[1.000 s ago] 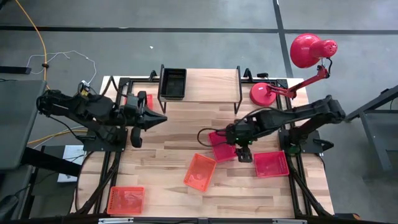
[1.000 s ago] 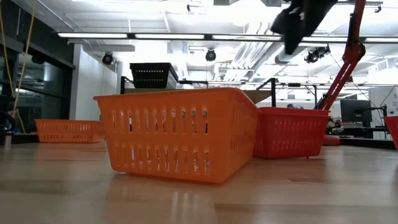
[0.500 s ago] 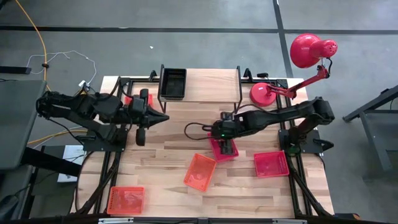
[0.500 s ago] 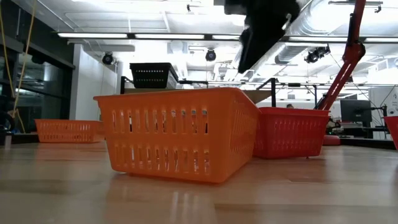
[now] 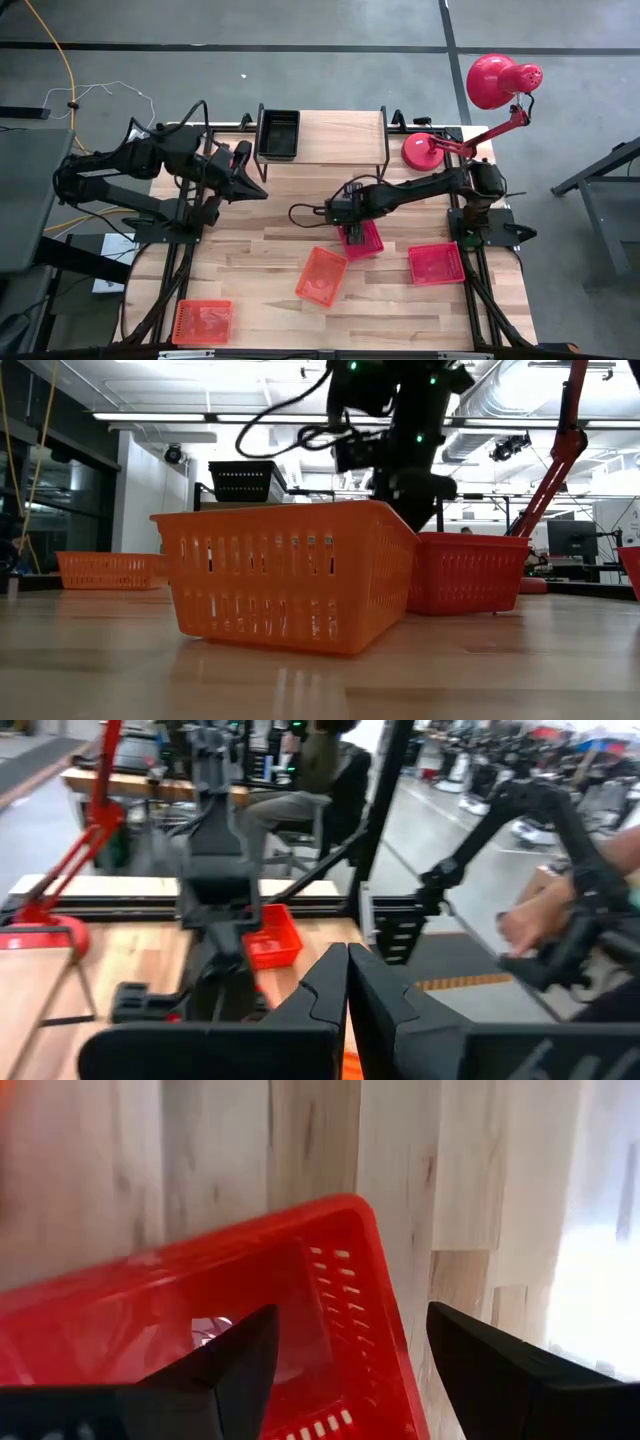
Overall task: Stack baskets on shelf by color
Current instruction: Put the left stacked red baskets on the shelf
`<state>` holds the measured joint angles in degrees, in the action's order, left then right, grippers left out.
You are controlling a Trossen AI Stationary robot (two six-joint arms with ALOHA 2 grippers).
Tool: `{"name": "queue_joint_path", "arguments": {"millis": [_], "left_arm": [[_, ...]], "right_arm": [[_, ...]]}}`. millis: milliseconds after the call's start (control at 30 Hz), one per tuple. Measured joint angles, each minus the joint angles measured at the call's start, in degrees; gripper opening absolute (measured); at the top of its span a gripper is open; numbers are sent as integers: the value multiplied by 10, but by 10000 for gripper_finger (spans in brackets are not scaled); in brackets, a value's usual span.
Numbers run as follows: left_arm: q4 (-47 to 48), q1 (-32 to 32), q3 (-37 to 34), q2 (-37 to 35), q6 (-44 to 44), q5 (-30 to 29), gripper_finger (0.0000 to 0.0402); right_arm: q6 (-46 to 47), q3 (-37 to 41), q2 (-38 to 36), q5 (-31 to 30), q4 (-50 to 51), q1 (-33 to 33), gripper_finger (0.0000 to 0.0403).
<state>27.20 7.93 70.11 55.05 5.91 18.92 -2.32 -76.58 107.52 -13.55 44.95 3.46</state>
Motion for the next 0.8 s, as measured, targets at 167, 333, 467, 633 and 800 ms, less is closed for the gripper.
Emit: {"name": "queue_joint_path", "arguments": {"millis": [167, 333, 467, 633, 800], "left_arm": [[0, 12, 0, -4, 32, 52, 0], [0, 9, 0, -18, 51, 64, 0], [0, 9, 0, -32, 60, 61, 0], [-2, 9, 0, -48, 62, 59, 0], [-5, 9, 0, -57, 75, 22, 0]], "right_arm": [[-13, 0, 28, 1, -4, -9, 236], [-77, 0, 36, 13, -6, -9, 165], [-98, -25, 29, 70, 31, -12, 36], [-108, -47, -17, 130, 55, -20, 13], [-145, -51, -110, 222, 54, -42, 5]]}}
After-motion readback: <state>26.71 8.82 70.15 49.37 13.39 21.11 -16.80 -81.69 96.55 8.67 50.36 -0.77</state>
